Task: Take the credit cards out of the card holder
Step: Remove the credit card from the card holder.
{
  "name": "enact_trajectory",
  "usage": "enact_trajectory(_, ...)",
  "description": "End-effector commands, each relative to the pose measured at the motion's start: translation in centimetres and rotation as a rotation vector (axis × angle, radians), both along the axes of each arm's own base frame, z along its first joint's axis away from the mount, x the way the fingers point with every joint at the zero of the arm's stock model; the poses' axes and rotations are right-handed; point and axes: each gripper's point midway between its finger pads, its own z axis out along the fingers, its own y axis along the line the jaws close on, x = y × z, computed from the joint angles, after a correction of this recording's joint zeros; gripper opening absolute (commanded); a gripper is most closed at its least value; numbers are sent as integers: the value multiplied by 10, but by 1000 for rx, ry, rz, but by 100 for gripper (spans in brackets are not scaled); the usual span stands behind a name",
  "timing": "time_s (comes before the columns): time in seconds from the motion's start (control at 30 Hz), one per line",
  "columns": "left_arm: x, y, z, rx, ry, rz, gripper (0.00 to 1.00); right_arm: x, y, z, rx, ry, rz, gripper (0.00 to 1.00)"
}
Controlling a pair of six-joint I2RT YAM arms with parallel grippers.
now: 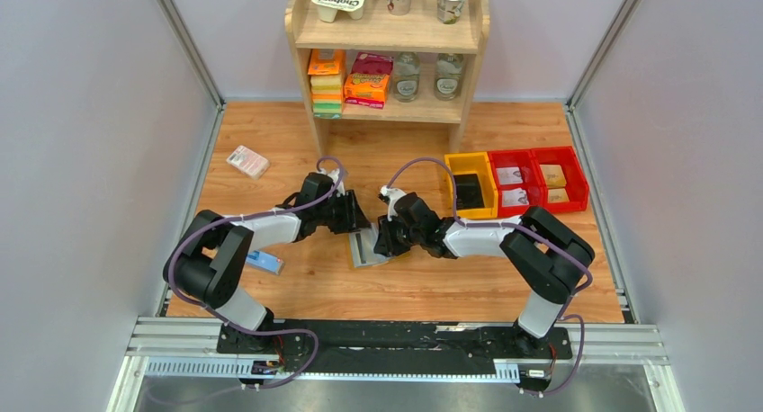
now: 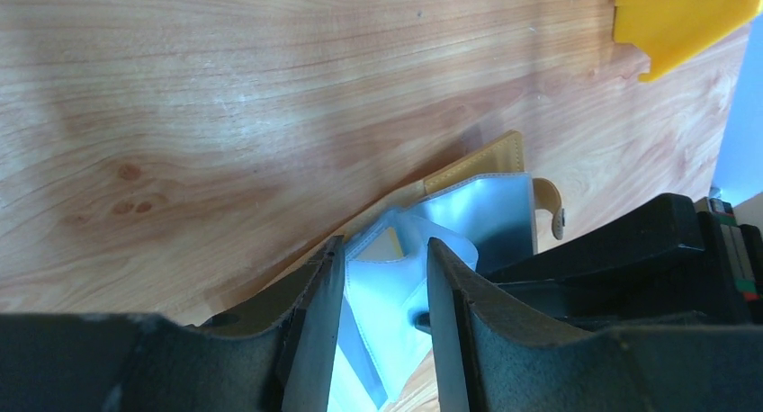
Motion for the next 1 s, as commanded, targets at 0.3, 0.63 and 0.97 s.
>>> enact_trajectory(0.3,-3,-26,48,-170,-65,-89,44,-11,-18,-28,-75,65,-14,27)
enact_trajectory(0.63,-14,-28,26,-171,10,-99,43,-6,-11,-5,36,8,-20,48)
enact_trajectory(0.97,-13,-38,35,-233,43,-105,43,5,-24,31,78,-113,-89,75)
